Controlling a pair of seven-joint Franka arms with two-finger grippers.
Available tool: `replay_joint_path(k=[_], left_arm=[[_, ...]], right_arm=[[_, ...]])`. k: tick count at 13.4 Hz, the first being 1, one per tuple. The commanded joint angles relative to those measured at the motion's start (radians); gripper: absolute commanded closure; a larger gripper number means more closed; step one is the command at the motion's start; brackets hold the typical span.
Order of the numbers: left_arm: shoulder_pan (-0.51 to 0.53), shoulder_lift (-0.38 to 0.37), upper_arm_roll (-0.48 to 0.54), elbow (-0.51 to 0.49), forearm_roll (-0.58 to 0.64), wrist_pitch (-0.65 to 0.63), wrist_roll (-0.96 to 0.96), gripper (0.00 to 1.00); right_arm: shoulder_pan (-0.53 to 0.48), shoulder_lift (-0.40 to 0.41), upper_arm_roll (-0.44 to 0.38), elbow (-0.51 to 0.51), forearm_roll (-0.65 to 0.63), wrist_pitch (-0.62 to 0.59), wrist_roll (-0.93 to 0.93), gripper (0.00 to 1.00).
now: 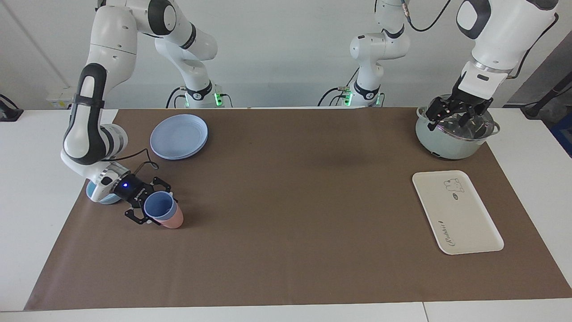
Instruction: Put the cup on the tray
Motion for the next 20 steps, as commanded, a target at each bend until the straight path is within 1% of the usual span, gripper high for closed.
replay_joint_path(k=[1, 3, 4, 5, 6, 7, 9, 11, 13, 14, 15, 17, 19, 20], left_arm=[[0.009, -0.023, -0.006, -0.035, 0.002, 0.020, 0.007, 0.00], [0.010, -0.020, -0.004, -0.033, -0.091, 0.023, -0.003, 0.00], [0.009, -0.014, -0.004, -0.031, -0.140, 0.027, -0.006, 0.00], [0.009, -0.009, -0.004, -0.033, -0.190, 0.049, -0.009, 0.00], [0.010, 0.000, -0.004, -0.033, -0.229, 0.059, -0.010, 0.00], [0.009, 0.023, -0.004, -0.025, -0.274, 0.067, -0.013, 0.00], [-0.005, 0.055, -0.006, -0.024, -0.369, 0.130, -0.054, 0.00], [-0.025, 0.098, -0.012, -0.012, -0.495, 0.176, -0.092, 0.00], [-0.081, 0.150, -0.013, 0.022, -0.582, 0.220, -0.173, 0.00], [-0.123, 0.173, -0.013, 0.043, -0.610, 0.258, -0.239, 0.00], [-0.172, 0.196, -0.013, 0.053, -0.630, 0.306, -0.313, 0.00], [-0.268, 0.213, -0.013, 0.057, -0.633, 0.371, -0.440, 0.04], [-0.357, 0.215, -0.015, 0.057, -0.633, 0.443, -0.543, 0.11], [-0.402, 0.216, -0.015, 0.056, -0.636, 0.492, -0.565, 0.12]], right_arm=[[-0.001, -0.015, 0.004, -0.010, 0.048, 0.013, -0.027, 1.00], [0.001, -0.042, -0.002, -0.008, 0.015, 0.016, -0.015, 1.00], [0.001, -0.062, -0.002, -0.005, -0.019, 0.016, 0.012, 1.00], [0.004, -0.094, -0.004, -0.001, -0.083, 0.022, 0.081, 1.00], [0.013, -0.138, -0.004, 0.010, -0.188, 0.054, 0.173, 1.00], [0.022, -0.184, -0.001, 0.021, -0.311, 0.073, 0.303, 1.00], [0.054, -0.273, 0.005, 0.038, -0.535, 0.070, 0.560, 1.00], [0.111, -0.339, 0.007, 0.071, -0.742, 0.065, 0.708, 1.00], [0.194, -0.404, 0.008, 0.081, -0.936, 0.061, 0.893, 1.00], [0.237, -0.427, 0.008, 0.084, -1.023, 0.053, 0.984, 1.00], [0.281, -0.436, 0.008, 0.104, -1.088, 0.027, 1.037, 1.00], [0.337, -0.435, 0.008, 0.173, -1.157, -0.065, 1.110, 1.00], [0.393, -0.435, 0.010, 0.205, -1.237, -0.099, 1.157, 1.00], [0.419, -0.435, 0.010, 0.208, -1.262, -0.105, 1.167, 1.00]])
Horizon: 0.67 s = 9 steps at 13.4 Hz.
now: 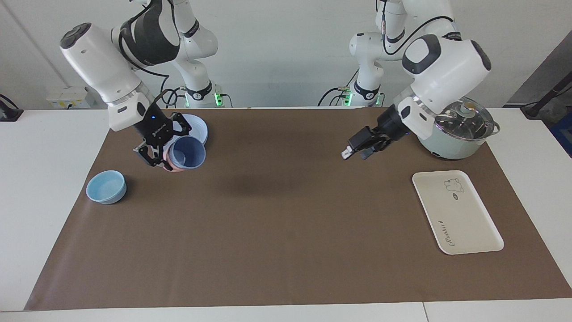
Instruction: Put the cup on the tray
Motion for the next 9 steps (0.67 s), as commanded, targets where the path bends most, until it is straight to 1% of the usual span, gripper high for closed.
replay_joint_path(k=[1, 2, 3, 5, 6, 8, 9], left_arm=[[-0.116, 0.021, 0.017, 0.016, -0.020, 0.111, -0.108, 0.16], [-0.159, 0.024, 0.017, 0.016, -0.015, 0.147, -0.154, 0.19], [-0.203, 0.029, 0.017, 0.014, -0.015, 0.186, -0.176, 0.20], [-0.277, 0.049, 0.017, 0.005, -0.011, 0.294, -0.223, 0.23], [-0.299, 0.051, 0.017, 0.002, -0.011, 0.319, -0.228, 0.25], [-0.332, 0.051, 0.017, -0.001, -0.011, 0.328, -0.234, 0.31], [-0.354, 0.051, 0.017, -0.009, -0.011, 0.357, -0.245, 0.33]], right_arm=[[0.062, 0.007, -0.003, 0.034, -0.081, -0.036, 0.043, 1.00], [0.087, 0.007, -0.003, 0.036, -0.116, -0.036, 0.053, 1.00], [0.108, 0.007, -0.002, 0.036, -0.162, -0.036, 0.063, 1.00], [0.148, 0.004, 0.000, 0.036, -0.221, -0.036, 0.064, 1.00], [0.148, 0.002, 0.000, 0.036, -0.224, -0.036, 0.064, 1.00], [0.150, 0.001, 0.000, 0.036, -0.227, -0.034, 0.064, 1.00], [0.150, 0.001, 0.000, 0.034, -0.227, -0.033, 0.063, 1.00]])
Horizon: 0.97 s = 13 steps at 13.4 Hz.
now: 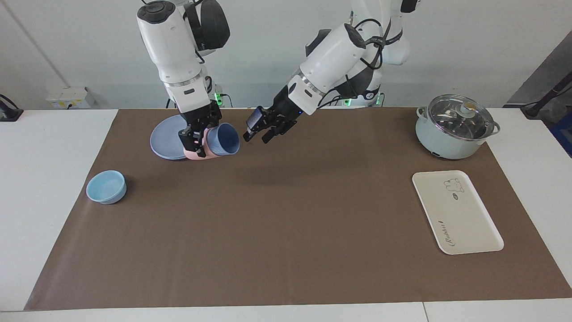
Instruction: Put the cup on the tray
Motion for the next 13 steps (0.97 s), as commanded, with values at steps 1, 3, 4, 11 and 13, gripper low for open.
replay_joint_path(k=[1, 3, 4, 11, 13], left_arm=[[-0.054, -0.001, 0.017, -0.019, -0.009, 0.078, -0.026, 0.34], [-0.086, -0.001, 0.017, -0.025, -0.009, 0.097, -0.027, 0.39], [-0.105, -0.003, 0.017, -0.039, -0.009, 0.114, -0.027, 0.42], [-0.119, 0.002, 0.017, -0.045, -0.004, 0.203, -0.010, 0.92], [-0.117, 0.012, 0.017, -0.037, -0.001, 0.223, -0.009, 1.00]], right_arm=[[-0.002, 0.000, -0.002, 0.016, -0.023, -0.018, 0.012, 1.00], [-0.002, 0.000, -0.002, 0.016, -0.031, -0.017, 0.012, 1.00], [-0.002, 0.000, 0.000, 0.016, -0.031, -0.015, 0.012, 1.00], [-0.002, -0.001, 0.004, 0.015, -0.031, -0.006, 0.012, 1.00], [-0.002, -0.001, 0.004, 0.013, -0.031, -0.006, 0.012, 1.00]])
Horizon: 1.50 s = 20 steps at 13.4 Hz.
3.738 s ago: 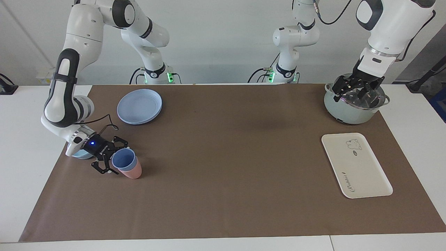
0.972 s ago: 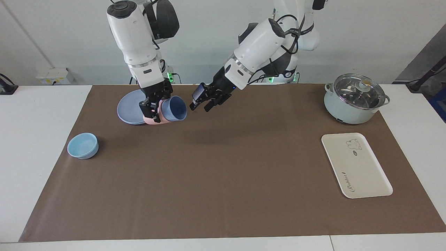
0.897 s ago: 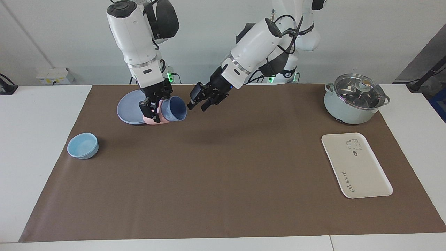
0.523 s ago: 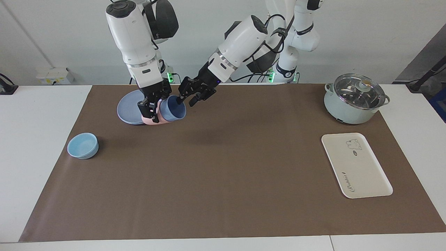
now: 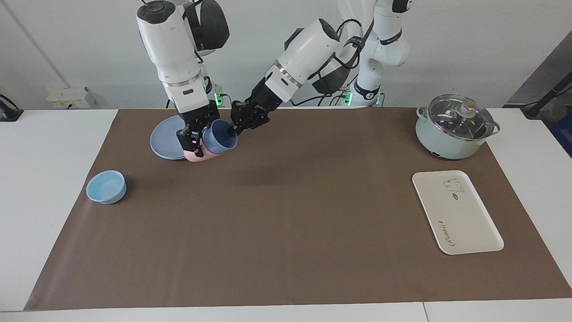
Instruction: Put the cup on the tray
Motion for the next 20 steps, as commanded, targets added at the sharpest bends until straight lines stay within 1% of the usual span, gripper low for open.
replay_joint_path(k=[1, 5, 7, 8, 10, 11, 13, 14, 15, 18, 19, 20], left_arm=[[-0.016, 0.007, 0.003, -0.001, 0.000, 0.027, 0.008, 1.00], [-0.006, 0.012, 0.003, 0.012, 0.003, 0.015, 0.006, 1.00], [0.014, 0.044, 0.011, 0.082, 0.005, -0.005, -0.003, 1.00], [0.042, 0.055, 0.011, 0.119, 0.011, -0.067, -0.004, 1.00], [0.109, 0.094, 0.011, 0.235, 0.071, -0.249, -0.007, 1.00], [0.131, 0.098, 0.012, 0.265, 0.089, -0.311, -0.007, 1.00], [0.190, 0.087, 0.017, 0.271, 0.092, -0.376, -0.006, 1.00], [0.226, 0.081, 0.021, 0.272, 0.114, -0.423, -0.003, 1.00], [0.264, 0.076, 0.027, 0.283, 0.153, -0.466, 0.002, 1.00], [0.405, 0.012, 0.028, 0.285, 0.250, -0.574, 0.029, 1.00], [0.451, -0.005, 0.025, 0.279, 0.290, -0.603, 0.087, 1.00], [0.501, -0.016, 0.026, 0.257, 0.309, -0.623, 0.182, 1.00]], right_arm=[[-0.002, -0.001, 0.006, 0.009, -0.016, 0.009, 0.012, 1.00], [-0.003, -0.002, 0.006, 0.008, -0.018, 0.010, 0.012, 1.00], [-0.003, -0.002, 0.006, 0.008, -0.016, 0.010, 0.012, 1.00], [-0.003, -0.002, 0.006, 0.006, -0.016, 0.010, 0.012, 1.00], [-0.003, -0.002, 0.006, 0.006, -0.016, 0.010, 0.012, 1.00], [-0.003, -0.002, 0.006, 0.006, -0.016, 0.010, 0.012, 1.00], [-0.003, -0.002, 0.006, 0.005, -0.016, 0.010, 0.012, 1.00], [-0.003, -0.002, 0.006, 0.005, -0.016, 0.010, 0.014, 1.00], [-0.003, -0.002, 0.006, 0.005, -0.016, 0.009, 0.012, 1.00], [-0.003, -0.002, 0.004, 0.005, -0.015, 0.012, 0.014, 1.00], [-0.012, -0.002, 0.003, 0.005, -0.007, 0.015, 0.015, 1.00], [-0.022, -0.001, -0.002, 0.000, 0.002, 0.045, 0.014, 1.00]])
